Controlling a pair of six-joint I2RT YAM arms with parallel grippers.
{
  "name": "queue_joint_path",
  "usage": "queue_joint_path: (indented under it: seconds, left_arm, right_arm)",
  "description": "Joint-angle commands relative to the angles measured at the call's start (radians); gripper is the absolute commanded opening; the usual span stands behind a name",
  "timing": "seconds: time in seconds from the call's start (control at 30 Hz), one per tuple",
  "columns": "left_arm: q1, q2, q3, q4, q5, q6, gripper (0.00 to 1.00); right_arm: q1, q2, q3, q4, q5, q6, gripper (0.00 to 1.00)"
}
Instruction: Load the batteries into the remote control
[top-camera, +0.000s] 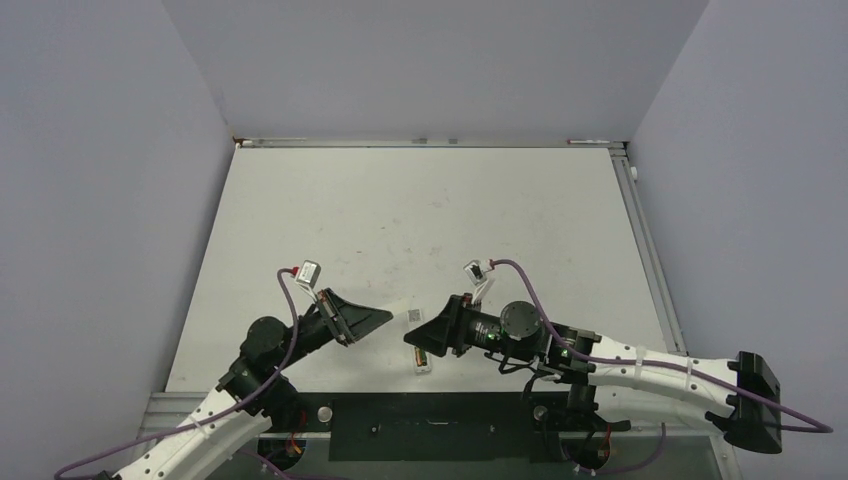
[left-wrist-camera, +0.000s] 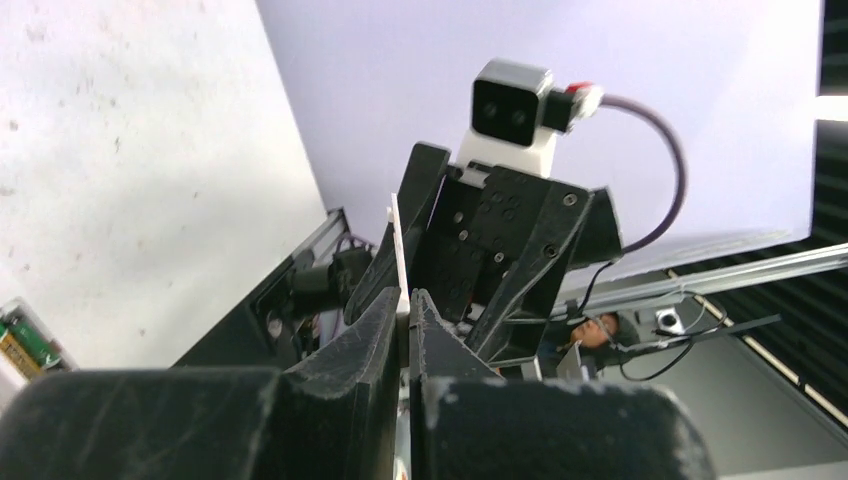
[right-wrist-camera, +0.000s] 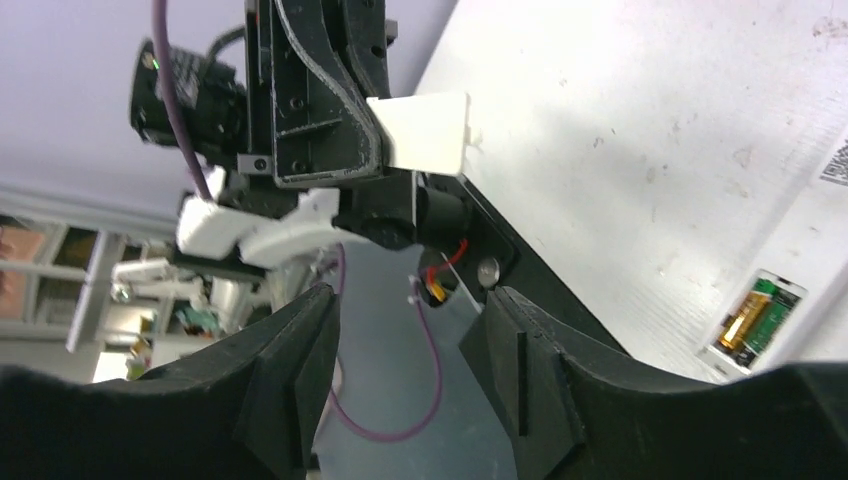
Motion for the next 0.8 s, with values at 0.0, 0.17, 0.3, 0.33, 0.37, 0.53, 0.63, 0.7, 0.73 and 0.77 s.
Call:
queue_joint_path:
  seconds: [0.0, 0.17, 0.3, 0.33, 0.37, 0.53, 0.63, 0.7, 0.73, 0.77]
  left_arm:
    - [-0.002, -0.035, -0.017, 0.108, -0.124, -0.058, 0.00]
    - [-0.003, -0.054, -0.035, 0.115, -0.149, -0.095, 0.00]
    - [-0.003, -0.066, -0.033, 0.108, -0.152, -0.094, 0.00]
    - [-0.003, -0.067, -0.032, 0.105, -0.151, -0.094, 0.00]
    - [-0.003, -0.071, -0.032, 0.104, -0.150, -0.095, 0.00]
    - [-0.002, -0.090, -0.040, 0.105, -0.150, -0.103, 0.00]
    - [-0.003, -0.102, -0.049, 0.109, -0.146, -0.112, 0.00]
    - [-0.003, -0.111, -0.057, 0.111, -0.147, -0.118, 0.00]
    - [-0.002, -0.114, -0.060, 0.111, -0.148, -0.118, 0.00]
    - [-0.002, -0.116, -0.063, 0.111, -0.147, -0.119, 0.00]
  right_arm:
    - [0.046, 0.026, -0.045, 0.252, 0.248, 0.128, 0.53]
    - [0.086, 0.091, -0.084, 0.442, 0.412, 0.217, 0.44]
    - [0.088, 0.157, -0.050, 0.487, 0.477, 0.236, 0.43]
    - [0.088, 0.176, -0.036, 0.496, 0.481, 0.233, 0.43]
    - [0.088, 0.194, -0.021, 0.501, 0.484, 0.231, 0.43]
    - [0.088, 0.248, 0.027, 0.512, 0.511, 0.233, 0.43]
    - [0.087, 0.272, 0.047, 0.550, 0.513, 0.220, 0.42]
    - [0.088, 0.290, 0.072, 0.543, 0.508, 0.214, 0.40]
    - [0.089, 0.299, 0.078, 0.544, 0.504, 0.216, 0.39]
    - [0.089, 0.309, 0.083, 0.547, 0.501, 0.221, 0.38]
